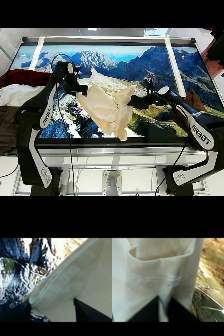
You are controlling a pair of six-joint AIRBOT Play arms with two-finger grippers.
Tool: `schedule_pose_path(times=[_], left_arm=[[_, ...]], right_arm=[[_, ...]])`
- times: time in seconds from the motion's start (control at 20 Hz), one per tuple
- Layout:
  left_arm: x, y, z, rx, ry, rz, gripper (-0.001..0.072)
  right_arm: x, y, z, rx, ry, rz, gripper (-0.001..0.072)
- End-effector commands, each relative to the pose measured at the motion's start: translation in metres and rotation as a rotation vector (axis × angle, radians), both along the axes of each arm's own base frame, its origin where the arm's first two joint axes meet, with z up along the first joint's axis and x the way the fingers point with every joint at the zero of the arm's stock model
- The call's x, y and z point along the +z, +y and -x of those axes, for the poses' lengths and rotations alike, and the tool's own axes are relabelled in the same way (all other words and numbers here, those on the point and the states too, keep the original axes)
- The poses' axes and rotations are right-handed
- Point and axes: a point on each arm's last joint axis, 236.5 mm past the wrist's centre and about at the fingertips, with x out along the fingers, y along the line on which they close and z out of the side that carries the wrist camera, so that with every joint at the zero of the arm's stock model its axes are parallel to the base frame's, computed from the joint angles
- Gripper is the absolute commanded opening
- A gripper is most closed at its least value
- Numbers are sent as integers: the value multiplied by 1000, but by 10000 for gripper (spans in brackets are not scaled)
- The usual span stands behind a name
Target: Fold the shirts.
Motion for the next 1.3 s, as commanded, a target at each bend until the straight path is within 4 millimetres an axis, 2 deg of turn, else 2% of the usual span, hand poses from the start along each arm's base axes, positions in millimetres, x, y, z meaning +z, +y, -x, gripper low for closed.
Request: schedule_pose_path(times=[0.0,0.05,0.2,0.3,0.35,0.5,0.65,0.75,0.85,0.9,1.0,1.1,1.15,1.2,1.25], left_arm=[[-4,0,-3,-10,-7,0,39],[-4,0,-4,-21,-9,0,12],[4,6,2,-58,16,-28,11],[29,22,-9,-27,-31,-77,11],[50,28,-18,1,-81,-78,11],[136,52,-29,41,-266,-85,11],[243,85,-12,91,-471,-131,11],[313,94,16,108,-603,-122,11],[371,102,52,118,-715,-128,11],[399,105,73,126,-771,-124,11],[437,109,107,139,-858,-113,11],[461,112,130,146,-920,-103,11],[462,111,134,144,-918,-98,11],[452,108,135,134,-882,-94,10],[432,103,134,108,-818,-88,11]], right_arm=[[18,19,-12,2,-70,-117,35],[24,21,-17,-10,-89,-149,35],[43,16,-29,-6,-129,-182,32],[72,7,-37,20,-166,-215,31],[91,-2,-41,32,-198,-220,31],[152,-40,-42,46,-293,-145,31],[218,-80,-19,71,-400,29,31],[264,-97,8,89,-483,144,31],[313,-108,38,104,-604,257,31],[336,-112,51,87,-661,288,31],[380,-121,73,48,-780,364,31],[411,-124,91,19,-861,393,30],[420,-121,97,17,-885,387,31],[421,-120,99,18,-888,386,30],[417,-121,97,19,-875,383,31]])
